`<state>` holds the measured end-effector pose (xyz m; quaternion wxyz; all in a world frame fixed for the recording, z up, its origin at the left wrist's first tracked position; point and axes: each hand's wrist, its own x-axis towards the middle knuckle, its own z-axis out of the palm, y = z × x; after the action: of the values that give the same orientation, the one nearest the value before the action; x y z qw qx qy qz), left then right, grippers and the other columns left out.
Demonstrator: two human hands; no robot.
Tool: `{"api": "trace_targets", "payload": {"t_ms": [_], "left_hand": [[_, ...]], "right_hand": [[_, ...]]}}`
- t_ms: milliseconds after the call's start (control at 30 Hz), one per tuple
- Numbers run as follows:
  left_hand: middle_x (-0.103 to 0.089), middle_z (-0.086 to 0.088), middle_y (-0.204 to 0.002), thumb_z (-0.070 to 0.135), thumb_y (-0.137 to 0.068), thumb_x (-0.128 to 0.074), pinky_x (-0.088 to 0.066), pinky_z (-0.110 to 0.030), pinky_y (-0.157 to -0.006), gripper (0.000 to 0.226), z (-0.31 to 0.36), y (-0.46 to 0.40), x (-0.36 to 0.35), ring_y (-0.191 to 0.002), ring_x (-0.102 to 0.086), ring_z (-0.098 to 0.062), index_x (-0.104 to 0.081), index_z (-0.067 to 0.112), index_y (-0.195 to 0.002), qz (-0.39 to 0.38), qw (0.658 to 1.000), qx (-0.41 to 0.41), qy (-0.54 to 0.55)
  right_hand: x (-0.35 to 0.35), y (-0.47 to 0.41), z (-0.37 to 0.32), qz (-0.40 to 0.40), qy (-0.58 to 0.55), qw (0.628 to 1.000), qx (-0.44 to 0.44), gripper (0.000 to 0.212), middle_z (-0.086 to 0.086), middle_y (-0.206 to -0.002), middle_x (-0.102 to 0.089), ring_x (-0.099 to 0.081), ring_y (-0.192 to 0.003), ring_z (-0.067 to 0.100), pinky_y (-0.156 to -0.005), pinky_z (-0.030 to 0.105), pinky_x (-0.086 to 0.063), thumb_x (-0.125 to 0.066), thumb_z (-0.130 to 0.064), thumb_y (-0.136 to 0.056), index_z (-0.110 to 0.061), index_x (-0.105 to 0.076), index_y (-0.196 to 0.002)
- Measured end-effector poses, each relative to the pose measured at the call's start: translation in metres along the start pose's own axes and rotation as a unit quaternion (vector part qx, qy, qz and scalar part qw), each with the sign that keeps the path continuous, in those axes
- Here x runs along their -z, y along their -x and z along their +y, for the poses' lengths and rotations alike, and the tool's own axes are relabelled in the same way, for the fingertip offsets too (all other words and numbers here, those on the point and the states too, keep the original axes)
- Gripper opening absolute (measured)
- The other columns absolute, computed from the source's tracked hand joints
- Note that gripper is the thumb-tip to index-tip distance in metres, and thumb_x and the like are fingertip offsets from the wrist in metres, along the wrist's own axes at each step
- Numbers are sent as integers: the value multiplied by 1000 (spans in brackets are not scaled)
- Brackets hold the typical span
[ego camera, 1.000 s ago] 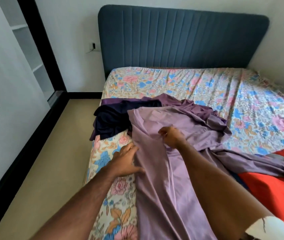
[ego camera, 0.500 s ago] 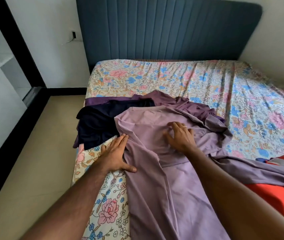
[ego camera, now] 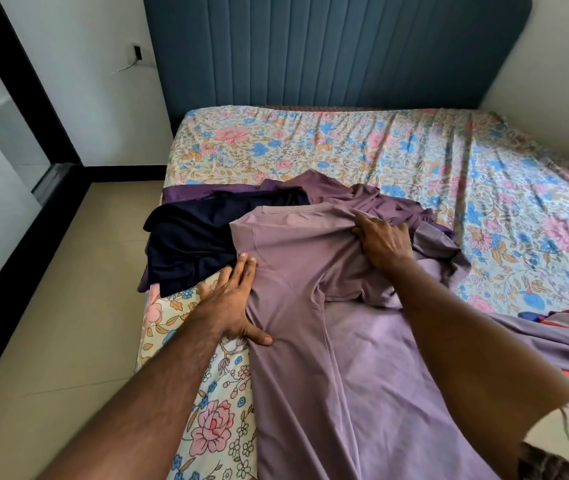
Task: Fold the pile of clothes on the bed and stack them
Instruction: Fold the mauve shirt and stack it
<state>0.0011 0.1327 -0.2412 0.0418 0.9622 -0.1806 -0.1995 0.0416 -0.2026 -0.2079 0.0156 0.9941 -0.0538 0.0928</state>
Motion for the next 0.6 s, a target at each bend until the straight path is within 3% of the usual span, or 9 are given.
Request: {"api": "trace_targets", "payload": {"t_ms": [67, 200, 300, 367, 400, 467, 533, 600], "left_hand": [[46, 7, -155, 85, -46, -77, -12, -68, -115, 165, 0, 0, 1, -154, 13, -26, 36, 26, -150, -8, 1000, 2, -7], [47, 6, -155, 85, -46, -77, -12, -68, -115, 165, 0, 2, 1, -154, 15, -25, 38, 27, -148, -10, 1000, 4, -1], [46, 5, -155, 86, -46, -76, -13, -68, -116, 164, 1, 2, 1, -154, 15, -24, 38, 27, -148, -7, 1000, 4, -4], [45, 5, -156, 87, -45, -75, -14, -68, -115, 165, 0, 1, 1, -154, 14, -25, 38, 27, -149, -9, 1000, 4, -7], [44, 4, -156, 87, -45, -75, -15, -68, -115, 165, 1, 2, 0, -154, 13, -25, 37, 26, -149, -12, 1000, 3, -10], [42, 3, -158, 86, -44, -76, -17, -68, -114, 166, 2, 4, 3, -155, 12, -26, 35, 24, -151, -13, 1000, 2, -11], [41, 2, -158, 85, -45, -77, -17, -68, -114, 166, 4, 6, 7, -155, 11, -26, 34, 23, -151, -16, 1000, 1, -11], [40, 2, -159, 84, -46, -78, -17, -68, -115, 165, 6, 8, 9, -155, 12, -26, 35, 23, -151, -17, 1000, 6, -11]], "right_hand": [[-5, -6, -1, -10, 9, 1000, -7, 29, 7, -127, -66, -65, -109, 34, -95, 50, -34, -34, -44, -108, -32, -45, -132], [-9, -2, -20, -11, 4, 999, -43, 36, 9, -141, -48, -42, -135, 35, -109, 61, -25, -47, -34, -103, -29, -39, -138], [-4, 38, -46, 93, -72, 992, -44, 42, 5, -126, -53, -47, -122, 33, -94, 52, -33, -59, -16, -83, -27, -52, -123], [-6, 76, -52, 145, -109, 983, -10, 27, 0, -106, -58, -54, -105, 30, -83, 46, -33, -58, -21, -71, -24, -63, -97], [-10, 95, -49, 143, -119, 982, 15, 23, -4, -101, -59, -55, -100, 28, -82, 44, -33, -55, -27, -69, -25, -65, -91], [-19, 119, -39, 100, -119, 987, 51, 34, -11, -104, -61, -53, -102, 24, -83, 43, -32, -53, -32, -66, -30, -68, -97], [-23, 127, -28, 67, -92, 992, 51, 39, -11, -104, -64, -54, -106, 23, -85, 44, -33, -57, -29, -69, -32, -69, -105], [-25, 123, -17, 69, -74, 994, 34, 30, -7, -96, -68, -59, -102, 27, -83, 47, -35, -59, -21, -74, -29, -73, -99]]}}
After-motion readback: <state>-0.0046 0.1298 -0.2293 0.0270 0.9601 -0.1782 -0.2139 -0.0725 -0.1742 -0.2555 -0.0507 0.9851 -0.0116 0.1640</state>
